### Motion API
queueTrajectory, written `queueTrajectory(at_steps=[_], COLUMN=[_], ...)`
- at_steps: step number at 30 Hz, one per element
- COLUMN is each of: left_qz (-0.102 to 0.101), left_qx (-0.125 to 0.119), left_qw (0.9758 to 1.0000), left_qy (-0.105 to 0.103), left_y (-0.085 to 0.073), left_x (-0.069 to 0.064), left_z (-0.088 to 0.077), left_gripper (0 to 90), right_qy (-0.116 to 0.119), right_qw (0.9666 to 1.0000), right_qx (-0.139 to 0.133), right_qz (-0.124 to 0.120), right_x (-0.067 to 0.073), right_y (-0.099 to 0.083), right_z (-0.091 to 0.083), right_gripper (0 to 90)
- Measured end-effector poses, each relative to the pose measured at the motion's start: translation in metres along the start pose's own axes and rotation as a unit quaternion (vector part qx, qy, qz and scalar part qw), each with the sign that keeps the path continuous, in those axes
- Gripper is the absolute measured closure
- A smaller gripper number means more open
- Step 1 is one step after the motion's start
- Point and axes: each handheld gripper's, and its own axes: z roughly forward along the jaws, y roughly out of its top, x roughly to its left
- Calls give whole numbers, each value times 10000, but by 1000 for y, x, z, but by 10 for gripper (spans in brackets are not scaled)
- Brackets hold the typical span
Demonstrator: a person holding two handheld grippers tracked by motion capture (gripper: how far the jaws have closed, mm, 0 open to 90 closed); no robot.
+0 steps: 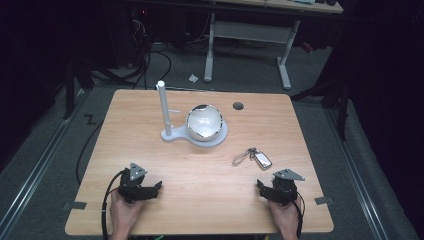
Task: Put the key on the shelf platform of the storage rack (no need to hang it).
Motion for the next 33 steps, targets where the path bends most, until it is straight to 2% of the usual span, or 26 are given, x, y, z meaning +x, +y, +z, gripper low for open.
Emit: queueTrajectory(at_steps=[9, 15, 21, 26, 33], left_qz=[2, 13, 39, 49, 51], left_qx=[-15, -19, -25, -26, -31], left_qw=[10000, 10000, 10000, 10000, 10000], left_qy=[-5, -14, -39, -56, -52], left_y=[0, 0, 0, 0, 0], left_x=[0, 0, 0, -1, 0], left_z=[0, 0, 0, -1, -1], left_gripper=[153, 156, 166, 172, 173], right_qy=[15, 140, 123, 206, 228], right_qw=[10000, 9998, 9999, 9997, 9997], right_qx=[1, -3, 54, 112, 32], right_qz=[-5, -112, -108, -85, -118], right_x=[-1, -4, -4, -4, -1], right_y=[0, 0, 0, 2, 8], right_z=[0, 0, -2, -4, -9], right_gripper=[260, 267, 312, 362, 387])
